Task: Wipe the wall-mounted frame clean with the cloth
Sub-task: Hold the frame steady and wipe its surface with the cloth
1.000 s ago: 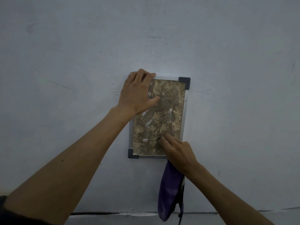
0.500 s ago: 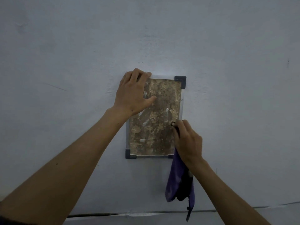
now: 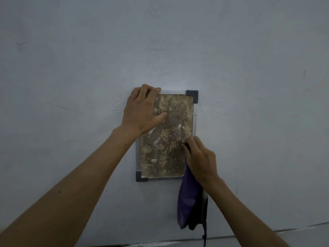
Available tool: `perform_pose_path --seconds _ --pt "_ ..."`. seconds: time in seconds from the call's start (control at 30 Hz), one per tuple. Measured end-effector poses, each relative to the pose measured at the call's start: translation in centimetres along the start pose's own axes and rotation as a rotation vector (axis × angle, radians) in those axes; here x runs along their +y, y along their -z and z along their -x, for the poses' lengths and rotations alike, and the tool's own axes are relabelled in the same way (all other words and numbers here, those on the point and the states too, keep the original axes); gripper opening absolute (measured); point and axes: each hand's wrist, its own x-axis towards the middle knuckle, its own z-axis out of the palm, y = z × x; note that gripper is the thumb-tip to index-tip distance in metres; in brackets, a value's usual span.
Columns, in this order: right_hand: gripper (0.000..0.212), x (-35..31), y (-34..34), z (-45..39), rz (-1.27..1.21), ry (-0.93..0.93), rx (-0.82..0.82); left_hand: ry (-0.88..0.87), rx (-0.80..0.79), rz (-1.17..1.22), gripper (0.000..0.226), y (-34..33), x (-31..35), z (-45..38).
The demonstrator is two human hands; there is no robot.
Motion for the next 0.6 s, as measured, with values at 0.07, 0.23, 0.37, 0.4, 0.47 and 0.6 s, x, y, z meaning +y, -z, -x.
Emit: perform_pose_path --seconds 0.07,0.23,0.37,0.4,0.47,0.6 --pt "0.009 -0.2 0.2 -0.5 -0.018 -0.096 0.052 0.002 0.001 -0.002 0.075 -0.1 0.0 0.0" --pt "0.009 0.0 -0.4 -0.6 0.058 0.108 -0.074 -0.002 0.008 -0.004 0.076 -0.1 -0.1 0.0" --pt "0.010 0.4 0.6 -1.7 -0.013 -0.071 0.059 0.001 0.013 -0.004 0.075 -0.1 0.0 0.0" --pt "0.009 0.1 0.4 -1.6 -0.011 -0.041 0.035 0.000 0.011 -0.007 0.076 -0.1 0.0 0.0" --pt "0.007 -0.4 -0.3 -0.8 0.033 0.125 -0.089 -0.001 0.005 -0.011 0.076 -0.1 0.0 0.0" --pt "0.007 -0.2 -0.1 -1.2 0.040 0.080 -0.068 0.002 0.006 -0.008 0.076 0.0 0.0 0.0"
